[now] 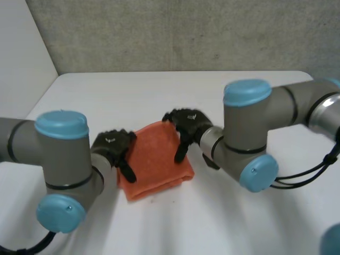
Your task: Fold the laundry
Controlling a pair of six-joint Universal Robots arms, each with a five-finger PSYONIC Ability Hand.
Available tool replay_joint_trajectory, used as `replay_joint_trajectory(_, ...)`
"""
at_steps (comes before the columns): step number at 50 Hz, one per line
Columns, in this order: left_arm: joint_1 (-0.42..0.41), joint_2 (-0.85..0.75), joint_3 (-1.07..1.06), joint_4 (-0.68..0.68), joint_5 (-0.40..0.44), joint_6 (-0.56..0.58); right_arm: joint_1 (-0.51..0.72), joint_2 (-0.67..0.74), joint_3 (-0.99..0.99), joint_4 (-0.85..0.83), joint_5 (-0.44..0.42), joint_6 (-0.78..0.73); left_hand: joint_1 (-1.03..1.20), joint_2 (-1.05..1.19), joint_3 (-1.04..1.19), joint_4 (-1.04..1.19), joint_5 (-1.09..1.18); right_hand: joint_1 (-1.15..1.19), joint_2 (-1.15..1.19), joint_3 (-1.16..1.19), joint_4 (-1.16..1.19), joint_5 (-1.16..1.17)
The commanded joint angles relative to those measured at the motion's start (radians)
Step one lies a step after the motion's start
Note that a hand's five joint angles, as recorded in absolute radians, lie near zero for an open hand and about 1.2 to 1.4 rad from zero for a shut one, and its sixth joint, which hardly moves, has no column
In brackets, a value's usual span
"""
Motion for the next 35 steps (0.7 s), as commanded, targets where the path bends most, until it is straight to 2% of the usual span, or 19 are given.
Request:
replay_joint_trajectory(1, 0.054, 0.152, 0.071, -0.028, 0.022, 0.021, -0.071, -0.226, 0.071, -0.029, 0.064, 0.010, -0.019, -0.024, -0.036, -0.028, -0.044, -0.028, -0.040, -0.035, -0.055, -0.056)
replay_joint_trajectory(7, 0.136, 0.321, 0.178, -0.152, 0.106, 0.012, -0.182, -0.443, 0.205, -0.144, 0.187, -0.001, -0.019, -0.024, -0.036, -0.028, -0.044, -0.028, -0.040, -0.035, -0.055, -0.056)
replay_joint_trajectory(13, 0.196, 0.431, 0.217, -0.225, 0.177, 0.001, -0.280, -0.577, 0.300, -0.158, 0.198, -0.001, -0.019, -0.024, -0.036, -0.028, -0.044, -0.028, -0.040, -0.035, -0.055, -0.056)
replay_joint_trajectory(23, 0.202, 0.471, 0.211, -0.228, 0.184, -0.028, -0.298, -0.608, 0.352, -0.145, 0.193, -0.015, -0.019, -0.024, -0.036, -0.028, -0.044, -0.028, -0.040, -0.035, -0.055, -0.056)
replay_joint_trajectory(35, 0.190, 0.470, 0.174, -0.220, 0.194, -0.025, -0.297, -0.608, 0.400, -0.156, 0.169, -0.108, -0.019, -0.024, -0.036, -0.028, -0.044, -0.028, -0.040, -0.035, -0.055, -0.056)
